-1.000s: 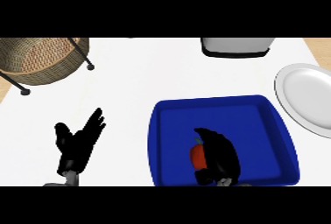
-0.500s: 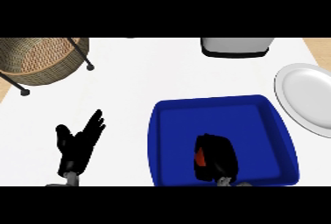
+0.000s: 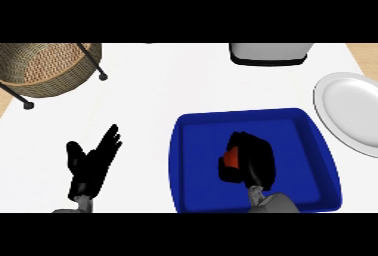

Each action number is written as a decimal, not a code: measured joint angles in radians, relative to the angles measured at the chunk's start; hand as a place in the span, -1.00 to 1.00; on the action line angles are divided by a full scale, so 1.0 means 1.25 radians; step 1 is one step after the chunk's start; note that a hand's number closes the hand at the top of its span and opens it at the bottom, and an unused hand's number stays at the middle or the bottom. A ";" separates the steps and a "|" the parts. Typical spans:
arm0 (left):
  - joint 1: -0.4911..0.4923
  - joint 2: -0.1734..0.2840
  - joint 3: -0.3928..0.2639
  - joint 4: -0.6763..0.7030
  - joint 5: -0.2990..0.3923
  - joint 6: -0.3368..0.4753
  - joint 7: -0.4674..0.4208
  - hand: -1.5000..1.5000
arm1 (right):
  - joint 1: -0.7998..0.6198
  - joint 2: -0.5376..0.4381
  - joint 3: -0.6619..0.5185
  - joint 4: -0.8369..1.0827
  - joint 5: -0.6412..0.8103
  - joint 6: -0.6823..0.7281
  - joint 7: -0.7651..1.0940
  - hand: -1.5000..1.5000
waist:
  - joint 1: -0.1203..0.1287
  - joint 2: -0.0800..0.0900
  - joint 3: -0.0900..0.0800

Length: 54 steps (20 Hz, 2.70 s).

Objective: Pick the bell pepper from the tray and place it in the plate

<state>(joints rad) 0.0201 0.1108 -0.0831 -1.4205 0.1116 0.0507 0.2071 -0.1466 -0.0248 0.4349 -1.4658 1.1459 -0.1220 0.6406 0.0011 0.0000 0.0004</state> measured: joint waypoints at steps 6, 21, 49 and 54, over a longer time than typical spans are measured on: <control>-0.004 -0.004 0.005 0.011 -0.002 0.001 -0.005 0.00 | -0.017 0.006 -0.023 -0.081 0.084 -0.154 0.022 1.00 | -0.004 -0.001 0.000; 0.017 -0.004 0.007 -0.010 -0.006 -0.009 -0.001 0.00 | 0.043 -0.074 -0.278 -0.178 -0.156 -0.441 -0.088 1.00 | -0.002 0.000 0.001; -0.018 -0.020 -0.001 0.005 -0.020 -0.029 -0.006 0.00 | -0.324 -0.507 -0.709 0.833 -0.632 -0.369 -0.705 -1.00 | 0.045 0.018 0.004; -0.019 -0.017 -0.002 -0.006 -0.016 -0.036 -0.001 0.00 | -0.356 -0.527 -0.716 0.921 -0.639 -0.278 -0.749 -1.00 | 0.052 0.021 0.006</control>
<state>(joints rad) -0.0034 0.0897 -0.0852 -1.4286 0.0921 0.0061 0.2061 -0.5913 -0.6838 -0.4595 -0.3147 0.3469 -0.4699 -0.2955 0.0663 0.0268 0.0084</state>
